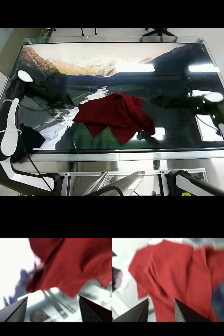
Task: Fold the shirts.
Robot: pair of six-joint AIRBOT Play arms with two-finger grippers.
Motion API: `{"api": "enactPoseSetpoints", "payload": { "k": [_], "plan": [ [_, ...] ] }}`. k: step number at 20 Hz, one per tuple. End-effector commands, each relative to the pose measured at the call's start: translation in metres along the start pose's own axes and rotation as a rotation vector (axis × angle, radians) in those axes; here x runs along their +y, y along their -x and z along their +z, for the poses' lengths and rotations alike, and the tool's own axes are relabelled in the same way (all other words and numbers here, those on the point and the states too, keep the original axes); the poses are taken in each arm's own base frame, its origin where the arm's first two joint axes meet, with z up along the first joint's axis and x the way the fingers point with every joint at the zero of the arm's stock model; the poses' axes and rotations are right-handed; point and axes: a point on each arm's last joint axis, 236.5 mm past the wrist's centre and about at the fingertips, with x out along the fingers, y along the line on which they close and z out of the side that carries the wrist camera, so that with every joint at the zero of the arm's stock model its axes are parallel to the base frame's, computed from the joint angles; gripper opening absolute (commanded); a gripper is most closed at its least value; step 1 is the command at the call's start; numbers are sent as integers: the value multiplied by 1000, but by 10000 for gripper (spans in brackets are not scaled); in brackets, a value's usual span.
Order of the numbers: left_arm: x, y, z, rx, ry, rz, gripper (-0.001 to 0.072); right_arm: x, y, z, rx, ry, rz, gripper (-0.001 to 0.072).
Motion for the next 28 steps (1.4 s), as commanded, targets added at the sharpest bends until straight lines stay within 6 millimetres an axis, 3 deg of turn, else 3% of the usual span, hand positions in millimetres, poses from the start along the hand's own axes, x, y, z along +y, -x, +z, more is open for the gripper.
{"api": "enactPoseSetpoints", "payload": {
  "k": [1, 3, 5, 9, 10, 13, 14, 15, 16, 18, 19, 20, 21, 22, 23, 24, 27, 28],
  "plan": [
    [9, -44, -59, 94, 92, -35, 701, -3, 3, -78, 71, -163, -34, 365],
    [4, -75, -76, 100, 88, -39, 700, -9, -13, -119, 80, -224, -57, 374],
    [-12, -96, -70, 56, 70, -75, 700, -23, -29, -145, 89, -243, -105, 387],
    [-36, -118, -47, 31, -21, -69, 700, -38, -58, -158, 111, -268, -159, 414],
    [-40, -124, -45, 53, -33, -74, 700, -38, -65, -163, 131, -292, -153, 505],
    [-46, -142, -36, 96, -57, -80, 699, -45, -88, -178, 179, -342, -161, 499],
    [-48, -146, -34, 107, -64, -83, 645, -44, -95, -181, 190, -350, -153, 500],
    [-51, -148, -31, 114, -79, -83, 513, -40, -103, -182, 199, -350, -132, 500],
    [-54, -149, -27, 113, -91, -84, 451, -36, -111, -179, 199, -354, -107, 499],
    [-59, -145, -17, 96, -114, -83, 452, -28, -127, -169, 195, -352, -68, 499],
    [-61, -143, -13, 87, -122, -83, 349, -25, -133, -165, 202, -343, -59, 499],
    [-61, -141, -12, 84, -129, -81, 122, -24, -140, -163, 214, -329, -56, 498],
    [-60, -138, -10, 80, -127, -85, 44, -22, -145, -161, 224, -320, -51, 453],
    [-58, -136, -11, 84, -122, -89, 44, -20, -148, -158, 228, -311, -46, 303],
    [-57, -134, -13, 90, -115, -94, 43, -17, -150, -155, 225, -301, -40, 276],
    [-55, -131, -14, 95, -106, -102, 43, -12, -150, -149, 221, -275, -24, 159],
    [-54, -110, -6, 44, -98, -107, 14, 11, -146, -127, 191, -219, 29, 18],
    [-56, -99, -2, 14, -106, -104, 14, 19, -141, -118, 174, -188, 43, 18]
  ]
}}
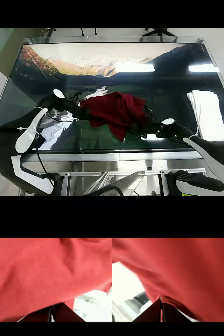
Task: Fold the shirts.
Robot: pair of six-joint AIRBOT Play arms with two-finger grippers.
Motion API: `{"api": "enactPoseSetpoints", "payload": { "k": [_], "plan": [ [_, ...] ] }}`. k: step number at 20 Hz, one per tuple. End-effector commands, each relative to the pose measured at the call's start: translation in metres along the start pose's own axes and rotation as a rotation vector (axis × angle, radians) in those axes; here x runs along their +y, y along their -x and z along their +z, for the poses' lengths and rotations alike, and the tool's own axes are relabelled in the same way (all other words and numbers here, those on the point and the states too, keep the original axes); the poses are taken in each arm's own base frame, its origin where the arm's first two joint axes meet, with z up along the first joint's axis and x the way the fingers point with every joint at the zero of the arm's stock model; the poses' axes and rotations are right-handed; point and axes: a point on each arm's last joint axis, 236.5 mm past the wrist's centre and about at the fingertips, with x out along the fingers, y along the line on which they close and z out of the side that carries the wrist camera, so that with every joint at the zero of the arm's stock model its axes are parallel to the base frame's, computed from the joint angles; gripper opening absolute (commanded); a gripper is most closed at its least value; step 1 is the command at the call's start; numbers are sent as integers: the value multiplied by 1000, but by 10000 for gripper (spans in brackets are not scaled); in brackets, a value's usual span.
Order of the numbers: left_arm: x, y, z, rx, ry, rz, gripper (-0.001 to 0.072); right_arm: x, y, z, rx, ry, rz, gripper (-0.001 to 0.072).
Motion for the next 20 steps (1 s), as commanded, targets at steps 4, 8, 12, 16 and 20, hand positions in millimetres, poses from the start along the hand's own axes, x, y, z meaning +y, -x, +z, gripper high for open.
{"api": "enactPoseSetpoints", "payload": {
  "k": [4, 8, 12, 16, 20],
  "plan": [
    [-20, 90, 14, -204, -48, 20, 13, 90, 71, 39, -150, 206, 160, 17],
    [-54, 187, -1, -394, -123, 66, 13, 177, 219, 66, -481, 435, 240, 17],
    [-131, 318, -23, -719, -310, 213, 13, 242, 352, 54, -841, 644, 117, 17],
    [-240, 450, -87, -1118, -551, 460, 13, 310, 413, 22, -1013, 880, -66, 17],
    [-309, 533, -148, -1414, -687, 745, 12, 378, 449, 1, -1119, 1098, -162, 17]
  ]
}}
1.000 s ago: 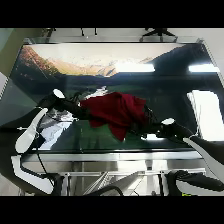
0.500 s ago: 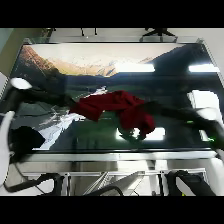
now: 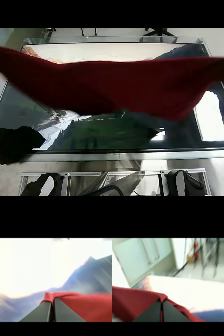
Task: Fold the shirts.
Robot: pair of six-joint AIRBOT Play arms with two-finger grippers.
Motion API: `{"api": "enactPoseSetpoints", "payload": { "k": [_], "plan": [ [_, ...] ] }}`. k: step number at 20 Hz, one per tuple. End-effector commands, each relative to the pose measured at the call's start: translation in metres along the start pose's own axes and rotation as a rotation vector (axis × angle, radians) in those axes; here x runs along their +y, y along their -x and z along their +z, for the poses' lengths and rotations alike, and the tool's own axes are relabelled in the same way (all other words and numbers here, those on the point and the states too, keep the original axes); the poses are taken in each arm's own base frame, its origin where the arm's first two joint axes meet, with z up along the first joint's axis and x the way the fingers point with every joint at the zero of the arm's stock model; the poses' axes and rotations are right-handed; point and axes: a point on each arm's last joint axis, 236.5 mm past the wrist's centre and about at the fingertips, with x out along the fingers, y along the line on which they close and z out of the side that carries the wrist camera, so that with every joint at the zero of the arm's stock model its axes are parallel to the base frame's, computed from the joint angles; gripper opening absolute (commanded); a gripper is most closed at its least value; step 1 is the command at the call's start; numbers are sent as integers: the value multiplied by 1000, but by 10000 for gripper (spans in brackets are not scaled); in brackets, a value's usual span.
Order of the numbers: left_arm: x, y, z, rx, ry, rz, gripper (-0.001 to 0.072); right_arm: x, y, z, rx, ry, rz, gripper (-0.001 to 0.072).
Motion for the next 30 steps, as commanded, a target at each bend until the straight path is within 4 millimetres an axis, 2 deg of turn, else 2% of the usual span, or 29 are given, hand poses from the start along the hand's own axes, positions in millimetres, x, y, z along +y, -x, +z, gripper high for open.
{"api": "enactPoseSetpoints", "payload": {
  "k": [1, 3, 4, 5, 6, 8, 10, 12, 14, 15, 17, 19, 21, 22, 24, 26, 28, 30],
  "plan": [
    [-4, 74, 69, -216, -184, 216, 12, 32, 12, 57, -74, 232, -57, 16],
    [3, 65, 74, -202, -188, 202, 12, 22, 9, 68, -66, 254, -73, 17],
    [11, 49, 68, -165, -175, 174, 12, 9, 4, 63, -40, 223, -66, 17],
    [18, 26, 59, -124, -152, 127, 12, -7, -2, 51, 9, 181, -49, 17],
    [23, -7, 43, -67, -122, 60, 12, -26, -10, 35, 62, 120, -23, 17],
    [33, -81, -6, 91, -90, -49, 12, -66, -31, -2, 143, -11, 15, 17],
    [43, -157, -66, 260, -38, -118, 12, -108, -58, -59, 265, -136, 12, 17],
    [50, -221, -125, 404, 15, -174, 12, -142, -92, -141, 429, -252, 6, 17],
    [54, -278, -181, 516, 63, -226, 12, -176, -124, -225, 564, -358, -31, 17],
    [57, -305, -206, 557, 81, -244, 12, -190, -137, -261, 615, -401, -48, 17],
    [69, -342, -254, 638, 75, -228, 12, -220, -159, -321, 676, -507, -82, 16],
    [85, -358, -300, 735, 20, -161, 12, -238, -177, -366, 699, -596, -72, 16],
    [93, -363, -339, 803, -21, -114, 12, -247, -188, -397, 707, -667, -51, 17],
    [93, -362, -349, 827, -28, -109, 13, -250, -192, -407, 705, -686, -42, 16],
    [92, -360, -353, 841, -27, -116, 12, -258, -194, -418, 719, -686, -50, 16],
    [83, -347, -355, 897, 18, -141, 12, -258, -187, -421, 750, -670, -44, 17],
    [66, -322, -372, 1032, 105, -168, 12, -252, -168, -437, 854, -648, -35, 16],
    [52, -297, -397, 1179, 208, -166, 13, -255, -144, -458, 985, -602, -72, 16]
  ]
}}
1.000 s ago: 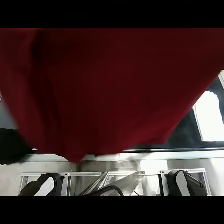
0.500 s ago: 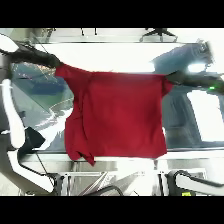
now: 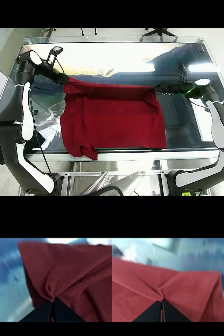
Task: Fold the shirts.
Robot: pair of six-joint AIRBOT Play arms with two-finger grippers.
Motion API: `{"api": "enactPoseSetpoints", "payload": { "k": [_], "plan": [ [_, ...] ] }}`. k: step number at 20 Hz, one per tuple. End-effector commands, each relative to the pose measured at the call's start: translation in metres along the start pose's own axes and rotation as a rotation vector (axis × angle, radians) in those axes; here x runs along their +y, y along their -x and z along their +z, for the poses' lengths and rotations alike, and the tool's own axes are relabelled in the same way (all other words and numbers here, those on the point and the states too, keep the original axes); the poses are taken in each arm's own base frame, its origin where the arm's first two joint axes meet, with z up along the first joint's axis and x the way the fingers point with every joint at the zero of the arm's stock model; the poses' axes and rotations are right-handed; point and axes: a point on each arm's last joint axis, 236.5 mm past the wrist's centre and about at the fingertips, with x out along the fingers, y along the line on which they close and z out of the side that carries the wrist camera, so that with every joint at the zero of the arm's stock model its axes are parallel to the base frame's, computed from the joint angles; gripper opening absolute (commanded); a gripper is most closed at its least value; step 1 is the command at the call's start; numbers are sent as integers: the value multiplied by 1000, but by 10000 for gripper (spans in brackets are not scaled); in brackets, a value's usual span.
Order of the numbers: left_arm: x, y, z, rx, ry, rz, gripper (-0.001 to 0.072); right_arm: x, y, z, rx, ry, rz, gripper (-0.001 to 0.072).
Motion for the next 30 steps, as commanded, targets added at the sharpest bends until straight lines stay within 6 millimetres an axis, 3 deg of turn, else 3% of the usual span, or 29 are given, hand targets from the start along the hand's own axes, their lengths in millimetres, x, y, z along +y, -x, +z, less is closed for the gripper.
{"api": "enactPoseSetpoints", "payload": {
  "k": [1, 5, 9, 12, 18, 19, 20, 21, 24, 26, 28, 30],
  "plan": [
    [-20, -14, -58, 236, 149, -69, 12, -31, 2, -40, 171, 29, -115, 16],
    [-25, -47, -92, 324, 225, -88, 13, -42, 4, -49, 211, 55, -154, 17],
    [-17, -66, -85, 257, 238, -61, 13, -51, -4, -61, 249, 33, -147, 17],
    [-14, -66, -82, 246, 240, -56, 12, -56, -14, -74, 288, 6, -133, 17],
    [-16, -67, -81, 240, 241, -65, 15, -57, -15, -73, 286, 3, -132, 28],
    [-18, -65, -81, 244, 240, -69, 129, -52, -16, -72, 281, -10, -117, 136],
    [-22, -61, -80, 253, 239, -83, 557, -48, -15, -69, 269, -28, -104, 276],
    [-26, -54, -75, 246, 248, -99, 684, -42, -12, -65, 256, -27, -100, 314],
    [-32, -23, -58, 233, 227, -118, 682, -27, 13, -45, 197, -21, -128, 324],
    [-30, -1, -70, 283, 259, -127, 682, -25, 45, -39, 181, -30, -177, 324],
    [-33, 11, -100, 343, 330, -148, 682, -30, 77, -50, 202, -69, -214, 323],
    [-45, 18, -156, 441, 399, -179, 682, -37, 102, -79, 223, -153, -205, 323]
  ]
}}
